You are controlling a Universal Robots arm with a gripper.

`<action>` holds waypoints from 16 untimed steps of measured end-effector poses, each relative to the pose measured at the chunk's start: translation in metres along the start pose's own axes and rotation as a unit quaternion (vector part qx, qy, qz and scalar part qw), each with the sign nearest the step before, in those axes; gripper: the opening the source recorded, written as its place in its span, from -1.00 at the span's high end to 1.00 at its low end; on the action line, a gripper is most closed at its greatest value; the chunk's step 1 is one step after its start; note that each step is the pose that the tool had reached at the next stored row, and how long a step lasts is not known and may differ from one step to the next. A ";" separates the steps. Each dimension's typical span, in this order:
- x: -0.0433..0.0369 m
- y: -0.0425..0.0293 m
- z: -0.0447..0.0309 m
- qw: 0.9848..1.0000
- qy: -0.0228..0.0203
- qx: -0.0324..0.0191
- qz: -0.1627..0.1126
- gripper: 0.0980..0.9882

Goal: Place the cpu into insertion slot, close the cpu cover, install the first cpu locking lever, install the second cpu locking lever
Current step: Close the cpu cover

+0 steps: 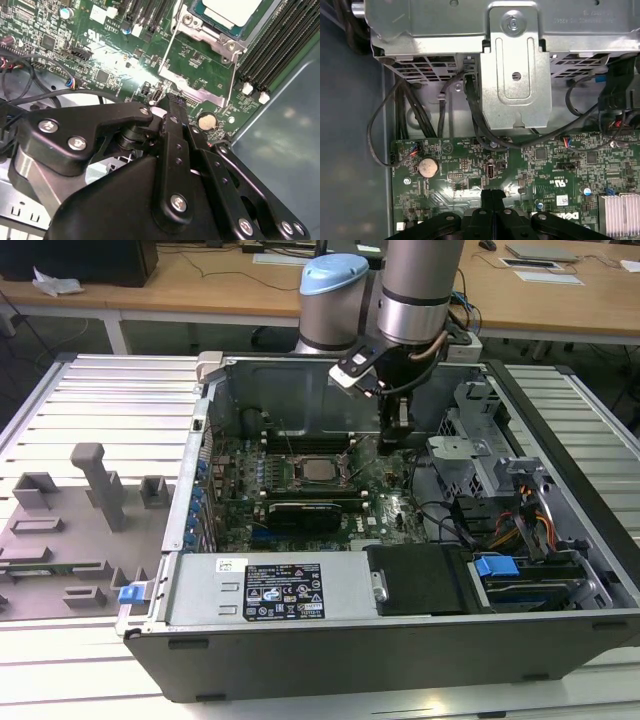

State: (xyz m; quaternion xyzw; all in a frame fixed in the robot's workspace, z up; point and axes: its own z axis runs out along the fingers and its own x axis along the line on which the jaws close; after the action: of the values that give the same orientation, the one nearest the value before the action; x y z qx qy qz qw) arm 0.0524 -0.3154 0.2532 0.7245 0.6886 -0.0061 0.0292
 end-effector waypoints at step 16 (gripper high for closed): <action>0.0023 -0.0031 0.0014 1.000 0.008 0.020 -0.001 0.98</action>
State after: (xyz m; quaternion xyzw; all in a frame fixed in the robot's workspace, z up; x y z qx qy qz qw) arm 0.0494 -0.3131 0.2516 0.7245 0.6891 -0.0142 0.0087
